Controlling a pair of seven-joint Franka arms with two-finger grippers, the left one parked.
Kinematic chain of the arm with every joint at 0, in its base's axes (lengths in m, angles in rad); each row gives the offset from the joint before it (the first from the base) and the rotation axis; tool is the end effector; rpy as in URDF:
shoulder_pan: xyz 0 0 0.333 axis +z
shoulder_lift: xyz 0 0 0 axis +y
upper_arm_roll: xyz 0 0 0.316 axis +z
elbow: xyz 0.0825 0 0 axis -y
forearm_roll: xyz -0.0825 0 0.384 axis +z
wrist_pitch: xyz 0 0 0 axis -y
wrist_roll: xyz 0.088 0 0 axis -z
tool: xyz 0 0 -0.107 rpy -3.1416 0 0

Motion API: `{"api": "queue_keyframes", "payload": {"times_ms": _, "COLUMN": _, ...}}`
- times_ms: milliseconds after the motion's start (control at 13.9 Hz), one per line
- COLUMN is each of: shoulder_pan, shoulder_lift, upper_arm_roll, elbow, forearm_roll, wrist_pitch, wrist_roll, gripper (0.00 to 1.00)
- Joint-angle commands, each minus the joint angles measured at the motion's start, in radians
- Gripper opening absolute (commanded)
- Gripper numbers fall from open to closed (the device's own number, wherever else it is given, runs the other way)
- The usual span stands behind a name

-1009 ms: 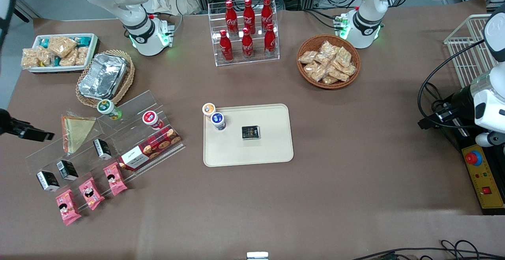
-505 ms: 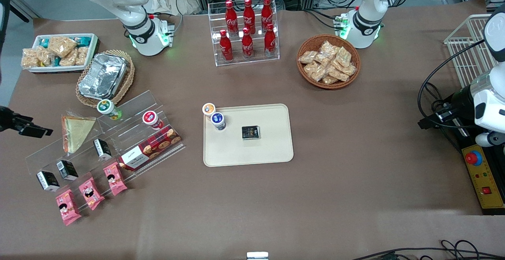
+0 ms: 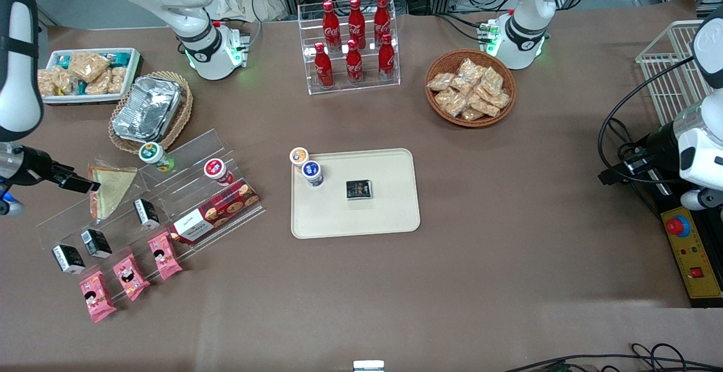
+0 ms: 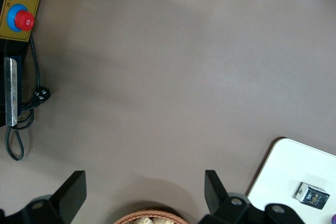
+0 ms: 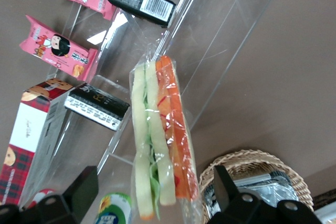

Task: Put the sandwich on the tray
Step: 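Close the right gripper on the wrapped sandwich and lift it out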

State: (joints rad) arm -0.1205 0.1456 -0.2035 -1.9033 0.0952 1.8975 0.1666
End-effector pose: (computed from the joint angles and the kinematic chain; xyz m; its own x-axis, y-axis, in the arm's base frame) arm 0.5504 -0.1738 0.4130 0.8545 -0.4956 -0.1553 -0.5055 -0.8623 -0.0299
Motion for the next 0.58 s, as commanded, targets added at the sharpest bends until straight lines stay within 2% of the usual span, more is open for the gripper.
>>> {"api": "queue_keyframes", "payload": {"times_ms": 0, "shoulder_pan": 0.021, "shoulder_lift": -0.006, "upper_arm_roll": -0.001, "elbow": -0.059, "forearm_roll": 0.003, "wrist_pitch": 0.066, "wrist_roll": 0.008, "gripper": 0.98}}
{"api": "queue_keyframes", "payload": {"times_ms": 505, "shoulder_pan": 0.019, "shoulder_lift": -0.001, "upper_arm_roll": -0.001, "elbow": -0.080, "forearm_roll": 0.003, "wrist_pitch": 0.074, "wrist_roll": 0.010, "gripper": 0.96}}
